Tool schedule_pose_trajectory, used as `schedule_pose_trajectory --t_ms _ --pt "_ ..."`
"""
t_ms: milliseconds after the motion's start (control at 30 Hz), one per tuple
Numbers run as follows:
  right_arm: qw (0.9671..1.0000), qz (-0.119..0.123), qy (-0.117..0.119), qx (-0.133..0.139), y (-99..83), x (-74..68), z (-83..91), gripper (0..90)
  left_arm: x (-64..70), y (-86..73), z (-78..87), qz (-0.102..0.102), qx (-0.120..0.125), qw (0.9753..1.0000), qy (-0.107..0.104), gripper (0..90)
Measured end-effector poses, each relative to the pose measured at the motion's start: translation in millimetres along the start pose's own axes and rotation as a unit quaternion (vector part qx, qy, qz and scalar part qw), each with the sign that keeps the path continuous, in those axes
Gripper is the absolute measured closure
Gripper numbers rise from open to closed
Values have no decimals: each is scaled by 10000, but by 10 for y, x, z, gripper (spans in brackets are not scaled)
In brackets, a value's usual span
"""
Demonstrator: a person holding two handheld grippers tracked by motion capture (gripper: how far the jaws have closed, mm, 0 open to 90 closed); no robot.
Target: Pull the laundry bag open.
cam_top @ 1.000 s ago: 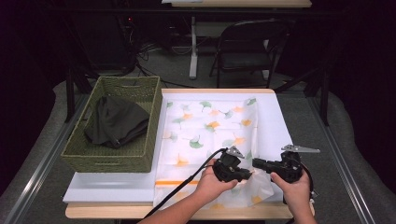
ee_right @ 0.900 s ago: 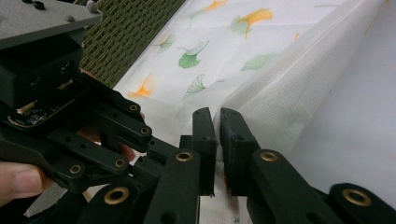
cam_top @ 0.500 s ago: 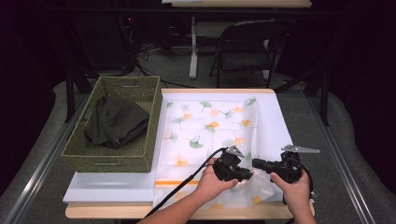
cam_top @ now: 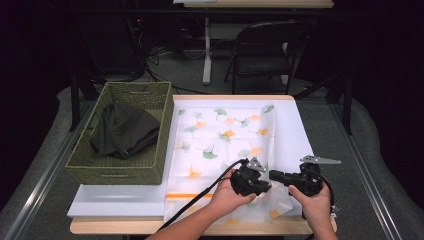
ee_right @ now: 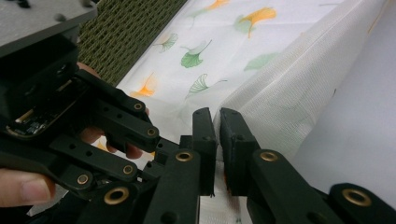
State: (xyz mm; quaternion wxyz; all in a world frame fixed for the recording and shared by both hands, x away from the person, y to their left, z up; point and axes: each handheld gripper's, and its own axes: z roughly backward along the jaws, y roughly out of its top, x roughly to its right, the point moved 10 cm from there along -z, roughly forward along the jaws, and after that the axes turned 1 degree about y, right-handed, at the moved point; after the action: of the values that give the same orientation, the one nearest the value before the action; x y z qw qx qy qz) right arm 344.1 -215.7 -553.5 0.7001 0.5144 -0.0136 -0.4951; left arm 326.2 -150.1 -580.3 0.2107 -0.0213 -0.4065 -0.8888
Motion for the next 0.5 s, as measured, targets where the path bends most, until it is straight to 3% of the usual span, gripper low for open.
schedule_pose_trajectory --t_ms 133,167,233,267,400,500 --pt "10000 -2 -5 -6 -1 2 -1 849 0 0 0 0 0 10000 0 838" --pt "10000 -2 -5 -6 -1 2 -1 849 11 -10 -1 -274 -32 9994 193 838" --pt "10000 -15 -33 -19 -3 9 7 849 11 -10 -1 -274 -32 9994 193 843" --pt "10000 -15 -33 -19 -3 9 7 849 9 -16 12 -486 -89 9982 327 843" --pt "10000 13 -69 1 4 23 19 850 7 -18 24 -651 -134 9966 482 845" --pt "10000 34 -72 5 5 22 25 850 17 -21 15 -630 -109 9968 488 846"
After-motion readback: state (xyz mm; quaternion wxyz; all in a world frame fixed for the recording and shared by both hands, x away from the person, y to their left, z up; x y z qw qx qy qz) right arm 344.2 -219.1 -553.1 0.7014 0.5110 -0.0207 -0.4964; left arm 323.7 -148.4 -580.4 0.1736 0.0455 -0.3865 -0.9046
